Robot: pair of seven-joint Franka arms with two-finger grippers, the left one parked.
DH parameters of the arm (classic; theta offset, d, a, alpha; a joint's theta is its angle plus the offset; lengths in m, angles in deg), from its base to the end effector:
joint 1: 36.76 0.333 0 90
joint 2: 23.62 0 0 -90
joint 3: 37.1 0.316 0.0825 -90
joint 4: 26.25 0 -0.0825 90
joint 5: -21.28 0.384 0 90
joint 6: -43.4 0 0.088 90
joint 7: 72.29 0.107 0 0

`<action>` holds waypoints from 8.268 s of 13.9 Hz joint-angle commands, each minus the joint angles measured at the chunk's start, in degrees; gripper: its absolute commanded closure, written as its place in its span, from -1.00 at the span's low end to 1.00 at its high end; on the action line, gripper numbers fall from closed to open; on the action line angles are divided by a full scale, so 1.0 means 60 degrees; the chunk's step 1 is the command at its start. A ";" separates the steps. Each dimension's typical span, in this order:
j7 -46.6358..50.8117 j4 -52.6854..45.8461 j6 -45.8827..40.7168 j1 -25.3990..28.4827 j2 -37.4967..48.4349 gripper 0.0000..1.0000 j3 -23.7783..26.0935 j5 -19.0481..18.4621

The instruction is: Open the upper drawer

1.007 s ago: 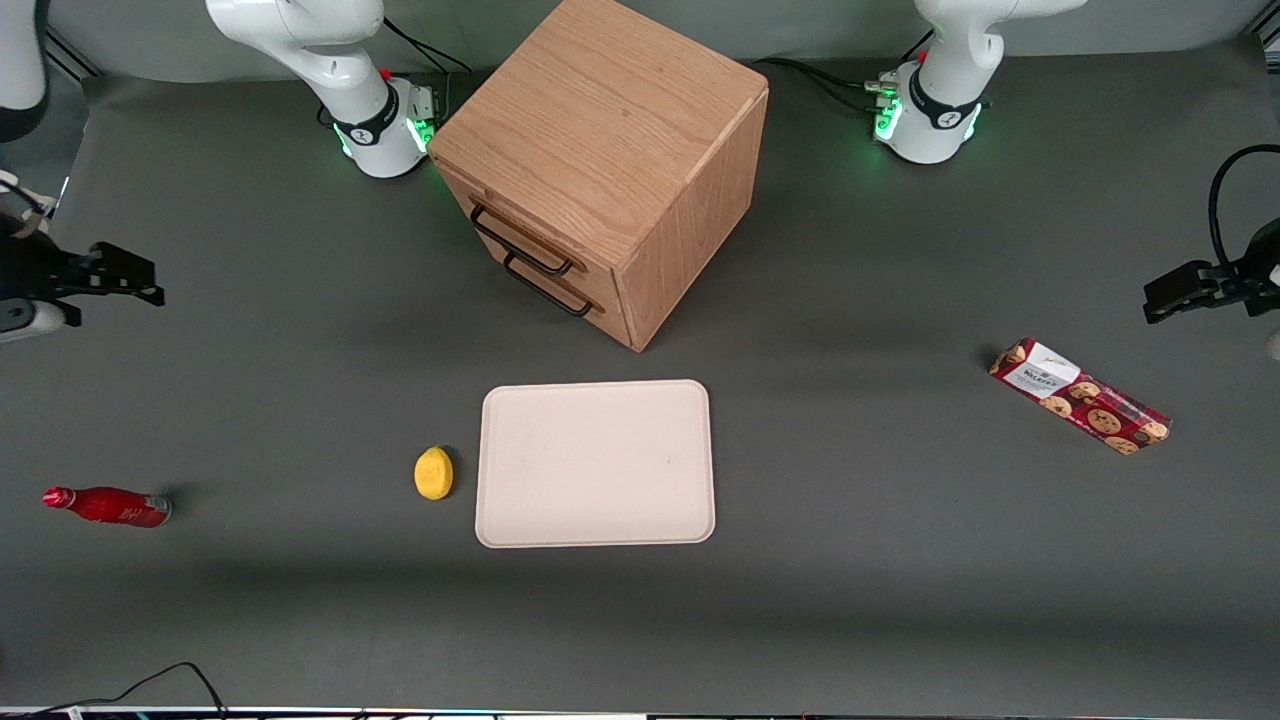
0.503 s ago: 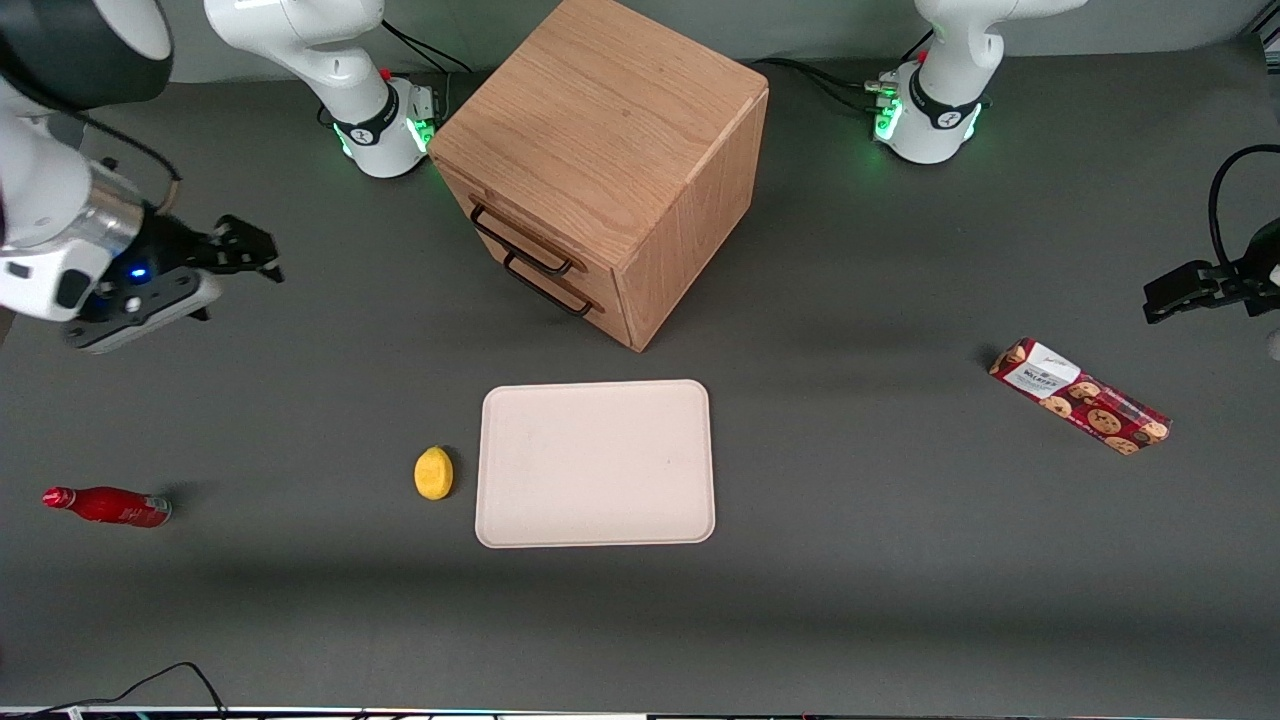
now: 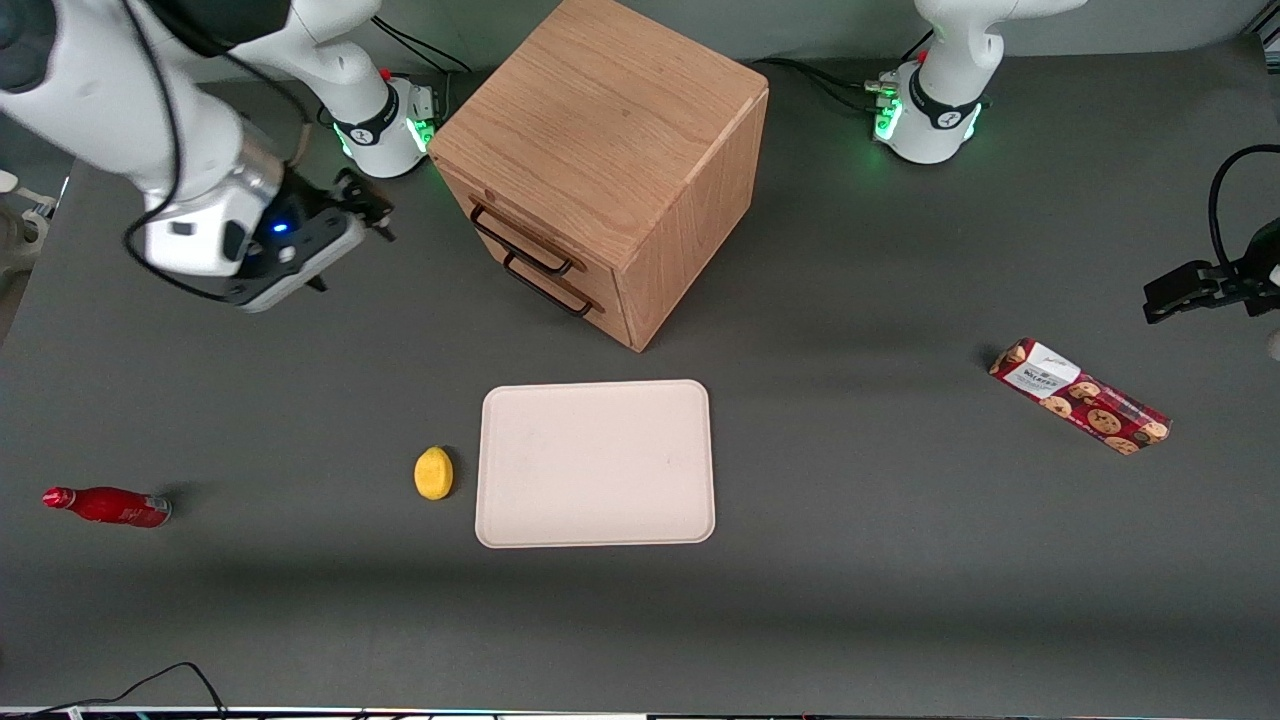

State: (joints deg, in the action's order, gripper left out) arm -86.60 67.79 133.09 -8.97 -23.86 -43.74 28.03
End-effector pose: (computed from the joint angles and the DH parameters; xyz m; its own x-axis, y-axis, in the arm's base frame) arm 0.5103 0.2111 0.5893 0.8141 0.5788 -0.0486 0.5690 -0.8115 -0.1329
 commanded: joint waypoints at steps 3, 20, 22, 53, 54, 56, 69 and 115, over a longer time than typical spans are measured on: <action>0.0172 -0.0365 -0.0051 0.1373 -0.0384 -1.00 -0.0679 0.0032; -0.2096 0.0687 -0.0052 0.1345 -0.1556 -1.00 -0.0624 0.1936; -0.2506 0.0762 -0.0036 0.1330 -0.1644 -1.00 -0.0520 0.1937; -0.5773 0.0456 0.1853 -0.0353 -0.3298 -1.00 0.0066 0.1849; -0.5920 0.0280 0.1853 -0.0427 -0.3459 -1.00 0.0066 0.1849; -0.6198 -0.0013 0.1853 -0.0602 -0.3694 -1.00 0.0052 0.1849; -0.7415 -0.1010 0.1853 -0.1584 -0.4340 -1.00 0.0052 0.1498; 0.2970 -0.1474 -0.1683 -0.2535 -0.0610 -1.00 0.0653 -0.0920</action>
State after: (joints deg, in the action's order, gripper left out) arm -70.77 44.33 116.32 -22.42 -37.31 -39.05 24.21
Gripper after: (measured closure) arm 0.000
